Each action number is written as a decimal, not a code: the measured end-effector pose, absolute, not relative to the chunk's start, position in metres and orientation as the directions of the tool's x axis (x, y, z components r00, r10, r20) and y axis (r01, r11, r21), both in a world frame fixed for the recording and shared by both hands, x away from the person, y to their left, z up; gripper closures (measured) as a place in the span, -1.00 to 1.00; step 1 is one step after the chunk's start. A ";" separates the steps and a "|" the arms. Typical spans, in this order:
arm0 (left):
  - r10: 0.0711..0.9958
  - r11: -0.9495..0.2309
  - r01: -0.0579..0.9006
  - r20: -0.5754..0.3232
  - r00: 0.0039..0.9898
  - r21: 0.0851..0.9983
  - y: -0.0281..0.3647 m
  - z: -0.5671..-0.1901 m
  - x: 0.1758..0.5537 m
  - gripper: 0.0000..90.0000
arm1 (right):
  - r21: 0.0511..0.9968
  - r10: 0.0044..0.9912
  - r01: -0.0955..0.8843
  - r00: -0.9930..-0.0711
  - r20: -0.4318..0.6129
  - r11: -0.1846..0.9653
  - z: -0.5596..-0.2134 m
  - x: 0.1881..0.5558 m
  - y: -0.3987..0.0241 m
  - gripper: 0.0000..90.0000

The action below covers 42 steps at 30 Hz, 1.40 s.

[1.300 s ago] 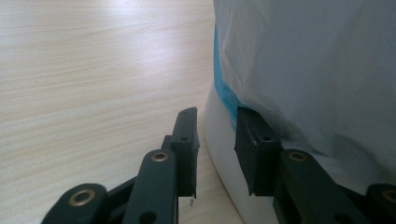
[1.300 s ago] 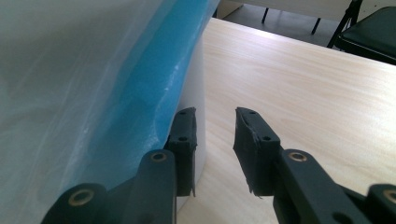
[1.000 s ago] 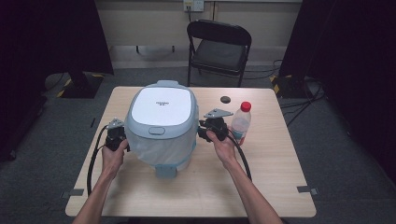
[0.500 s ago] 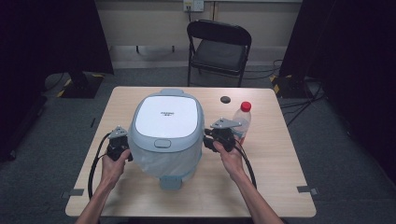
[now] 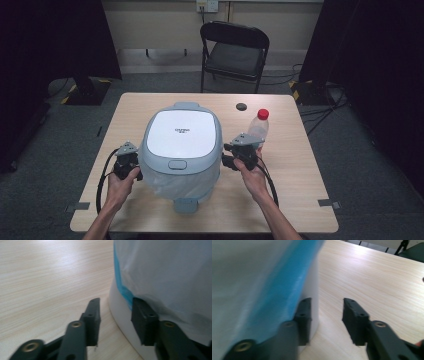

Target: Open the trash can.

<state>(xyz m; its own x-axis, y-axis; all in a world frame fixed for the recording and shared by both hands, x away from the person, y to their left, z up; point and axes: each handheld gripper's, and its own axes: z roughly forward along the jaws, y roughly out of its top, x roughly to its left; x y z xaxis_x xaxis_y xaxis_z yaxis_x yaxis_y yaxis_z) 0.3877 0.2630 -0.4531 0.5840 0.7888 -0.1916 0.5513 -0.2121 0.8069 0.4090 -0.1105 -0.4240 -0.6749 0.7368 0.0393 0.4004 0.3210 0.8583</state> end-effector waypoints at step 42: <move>0.900 -0.289 0.608 -0.006 0.436 0.739 0.310 -0.502 0.406 -0.64 | 0.941 0.583 0.285 -0.802 0.130 0.183 -0.321 0.332 -0.165 0.53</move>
<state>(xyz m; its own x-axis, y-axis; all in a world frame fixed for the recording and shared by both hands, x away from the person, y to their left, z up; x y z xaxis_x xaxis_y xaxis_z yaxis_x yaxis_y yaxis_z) 0.4062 0.3096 -0.5019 0.4356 0.9001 -0.0060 0.6081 -0.2894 0.7393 0.3318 -0.1650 -0.3211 -0.8017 0.5834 0.1298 0.2852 0.1826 0.9409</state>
